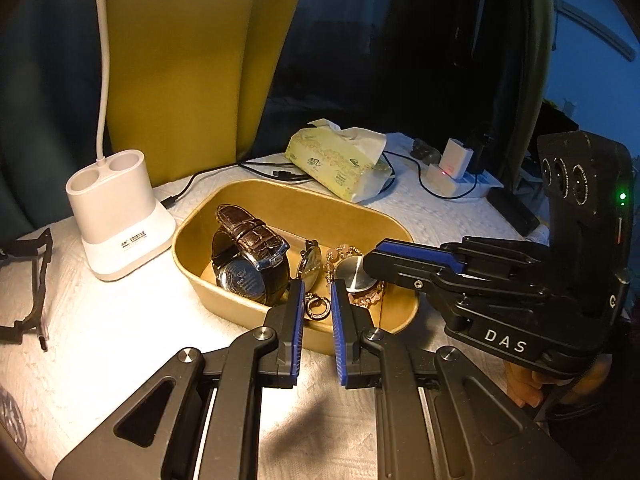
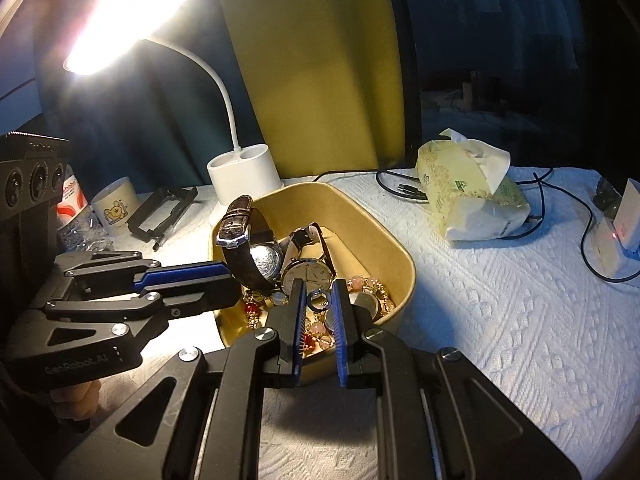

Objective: Organize jewelry
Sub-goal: 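Open both tools to drop the rings into the tan box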

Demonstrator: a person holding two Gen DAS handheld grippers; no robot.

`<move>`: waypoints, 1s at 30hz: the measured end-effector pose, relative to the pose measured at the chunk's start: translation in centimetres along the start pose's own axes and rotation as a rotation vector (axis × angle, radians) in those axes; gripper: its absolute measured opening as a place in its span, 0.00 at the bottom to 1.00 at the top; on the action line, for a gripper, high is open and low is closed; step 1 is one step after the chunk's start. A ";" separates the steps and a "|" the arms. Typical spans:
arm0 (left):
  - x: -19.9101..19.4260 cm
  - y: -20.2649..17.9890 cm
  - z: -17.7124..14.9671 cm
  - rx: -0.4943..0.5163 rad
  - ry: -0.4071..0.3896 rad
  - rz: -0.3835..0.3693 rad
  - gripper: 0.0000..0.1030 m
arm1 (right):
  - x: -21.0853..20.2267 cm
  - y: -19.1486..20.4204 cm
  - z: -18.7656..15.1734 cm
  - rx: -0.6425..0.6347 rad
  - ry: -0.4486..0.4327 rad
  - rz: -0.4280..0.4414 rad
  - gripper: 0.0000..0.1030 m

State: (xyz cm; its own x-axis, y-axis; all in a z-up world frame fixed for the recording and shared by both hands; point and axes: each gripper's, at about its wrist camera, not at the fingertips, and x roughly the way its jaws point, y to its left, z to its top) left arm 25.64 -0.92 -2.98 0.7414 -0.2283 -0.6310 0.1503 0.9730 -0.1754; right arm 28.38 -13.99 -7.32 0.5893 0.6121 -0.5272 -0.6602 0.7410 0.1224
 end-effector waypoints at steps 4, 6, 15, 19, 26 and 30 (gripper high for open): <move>-0.8 0.3 0.0 -0.003 -0.010 0.010 0.29 | 0.1 -0.1 0.0 0.012 0.003 0.001 0.12; -1.3 0.4 -0.1 -0.009 -0.020 0.015 0.33 | 0.1 -0.2 0.0 0.015 0.003 0.001 0.12; -2.9 0.9 -0.4 -0.021 -0.040 0.039 0.35 | 0.2 0.1 0.2 0.010 0.015 -0.024 0.12; -3.8 1.4 -0.6 -0.030 -0.049 0.053 0.35 | 0.2 0.1 0.1 0.012 0.017 -0.033 0.12; -5.4 2.0 -1.3 -0.042 -0.060 0.078 0.36 | -0.3 0.5 0.0 0.014 0.020 -0.044 0.16; -6.4 2.3 -1.7 -0.048 -0.070 0.093 0.36 | -0.8 1.0 -0.1 0.012 0.019 -0.048 0.25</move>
State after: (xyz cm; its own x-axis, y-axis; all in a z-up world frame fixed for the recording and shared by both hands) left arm 20.11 2.68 -0.63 0.7945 -0.1321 -0.5927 0.0483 0.9867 -0.1552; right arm 27.24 -13.73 -6.83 0.6113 0.5702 -0.5488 -0.6256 0.7729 0.1063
